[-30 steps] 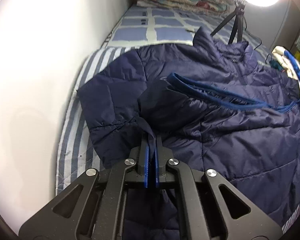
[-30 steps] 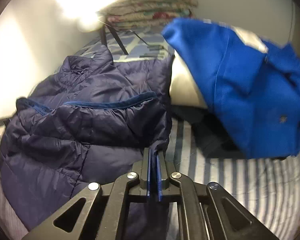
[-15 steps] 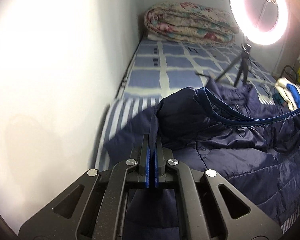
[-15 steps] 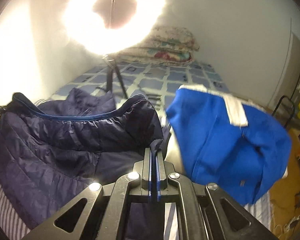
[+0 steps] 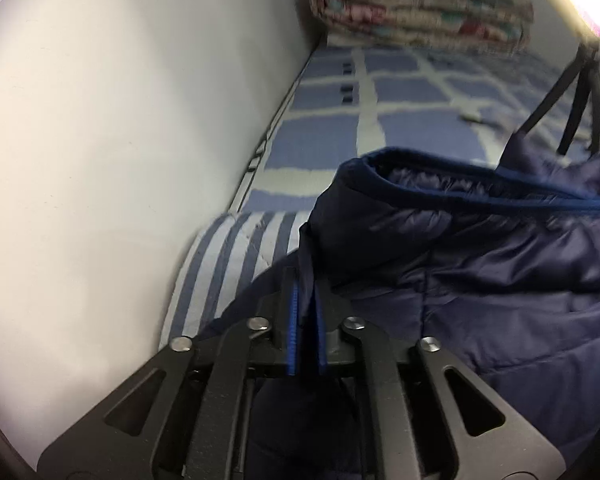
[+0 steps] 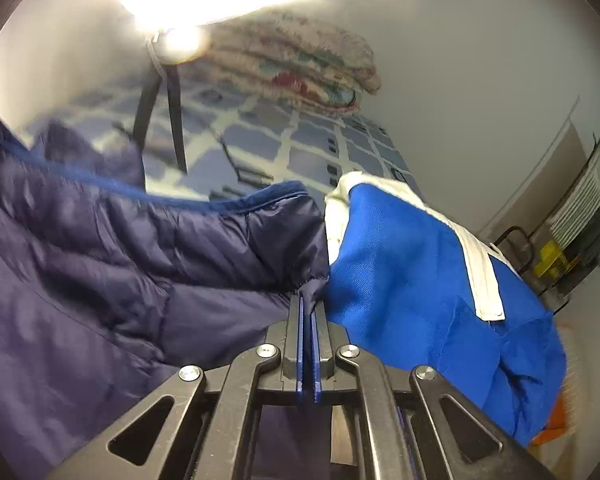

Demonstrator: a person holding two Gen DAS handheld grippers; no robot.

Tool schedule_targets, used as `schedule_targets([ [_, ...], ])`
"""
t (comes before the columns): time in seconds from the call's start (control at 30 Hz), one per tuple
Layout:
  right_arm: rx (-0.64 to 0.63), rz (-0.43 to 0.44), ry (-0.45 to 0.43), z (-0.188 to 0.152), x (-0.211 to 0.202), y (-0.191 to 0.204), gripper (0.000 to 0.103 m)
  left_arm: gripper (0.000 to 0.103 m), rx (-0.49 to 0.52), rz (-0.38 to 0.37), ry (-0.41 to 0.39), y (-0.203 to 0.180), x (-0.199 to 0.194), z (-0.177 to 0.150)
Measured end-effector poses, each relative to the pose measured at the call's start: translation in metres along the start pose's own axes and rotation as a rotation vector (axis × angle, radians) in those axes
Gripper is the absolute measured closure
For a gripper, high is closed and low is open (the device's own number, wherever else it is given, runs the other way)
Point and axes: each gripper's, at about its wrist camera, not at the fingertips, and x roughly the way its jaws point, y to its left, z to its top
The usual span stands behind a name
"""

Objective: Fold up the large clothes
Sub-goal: 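Lower the hem onto the jacket and open both tools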

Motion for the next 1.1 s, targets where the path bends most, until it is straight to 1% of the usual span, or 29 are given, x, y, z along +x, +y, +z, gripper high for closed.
schedule_targets([
  [0.03, -0.005, 0.0, 0.012, -0.001, 0.002, 0.001, 0.102, 0.079, 0.002, 0.018, -0.007, 0.0, -0.001, 0.0],
  [0.07, -0.005, 0.014, 0.021, 0.0, 0.001, 0.0, 0.096, 0.075, -0.007, 0.038, -0.018, 0.003, -0.006, 0.003],
  [0.1, -0.002, 0.023, 0.02, 0.001, 0.0, -0.001, 0.088, 0.069, -0.022, 0.036, -0.028, 0.009, -0.013, 0.006],
  [0.13, 0.005, 0.016, 0.01, 0.002, -0.005, -0.004, 0.076, 0.066, -0.042, 0.032, -0.046, 0.015, -0.023, 0.01],
  [0.2, 0.021, 0.049, -0.019, 0.001, -0.022, -0.011, 0.074, 0.061, -0.071, 0.035, -0.082, 0.03, -0.044, 0.016],
  [0.23, 0.041, 0.069, -0.033, -0.001, -0.033, -0.016, 0.071, 0.061, -0.091, 0.018, -0.09, 0.038, -0.056, 0.019],
  [0.3, 0.083, 0.134, -0.053, -0.006, -0.054, -0.028, 0.071, 0.061, -0.124, -0.039, -0.116, 0.047, -0.083, 0.022],
  [0.33, 0.106, 0.179, -0.07, -0.011, -0.066, -0.033, 0.071, 0.061, -0.131, -0.089, -0.128, 0.048, -0.098, 0.02],
  [0.4, 0.133, 0.265, -0.087, -0.024, -0.087, -0.038, 0.071, 0.061, -0.106, -0.21, -0.143, 0.035, -0.124, 0.009],
  [0.43, 0.137, 0.307, -0.094, -0.033, -0.097, -0.037, 0.072, 0.061, -0.063, -0.263, -0.151, 0.02, -0.135, 0.001],
  [0.47, 0.129, 0.355, -0.1, -0.048, -0.114, -0.034, 0.072, 0.061, -0.017, -0.282, -0.149, 0.005, -0.14, -0.005],
  [0.5, 0.116, 0.381, -0.103, -0.059, -0.124, -0.029, 0.072, 0.061, 0.039, -0.297, -0.14, -0.017, -0.144, -0.014],
  [0.53, 0.107, 0.404, -0.105, -0.071, -0.134, -0.023, 0.071, 0.061, 0.066, -0.317, -0.134, -0.032, -0.146, -0.02],
  [0.57, 0.102, 0.426, -0.103, -0.082, -0.141, -0.017, 0.071, 0.061, 0.102, -0.346, -0.115, -0.055, -0.142, -0.027],
  [0.67, 0.099, 0.468, -0.076, -0.11, -0.147, 0.0, 0.071, 0.061, 0.155, -0.355, -0.06, -0.104, -0.124, -0.033],
  [0.7, 0.1, 0.476, -0.062, -0.116, -0.145, 0.006, 0.071, 0.061, 0.164, -0.351, -0.052, -0.116, -0.119, -0.033],
  [0.77, 0.09, 0.494, -0.027, -0.123, -0.134, 0.019, 0.072, 0.061, 0.195, -0.297, -0.026, -0.142, -0.097, -0.037],
  [0.87, 0.075, 0.502, 0.035, -0.135, -0.114, 0.037, 0.072, 0.061, 0.223, -0.242, 0.073, -0.166, -0.056, -0.045],
  [0.93, 0.074, 0.521, 0.077, -0.141, -0.1, 0.044, 0.072, 0.061, 0.218, -0.229, 0.063, -0.169, -0.047, -0.051],
  [1.0, 0.069, 0.517, 0.082, -0.147, -0.096, 0.049, 0.071, 0.061, 0.217, -0.223, 0.066, -0.167, -0.05, -0.049],
  [1.03, 0.069, 0.517, 0.082, -0.148, -0.096, 0.048, 0.072, 0.061, 0.223, -0.205, 0.068, -0.166, -0.055, -0.048],
  [1.07, 0.079, 0.523, 0.079, -0.149, -0.099, 0.044, 0.071, 0.061, 0.217, -0.201, 0.048, -0.161, -0.065, -0.047],
  [1.1, 0.103, 0.537, 0.071, -0.151, -0.104, 0.038, 0.071, 0.061, 0.199, -0.219, 0.024, -0.153, -0.078, -0.046],
])
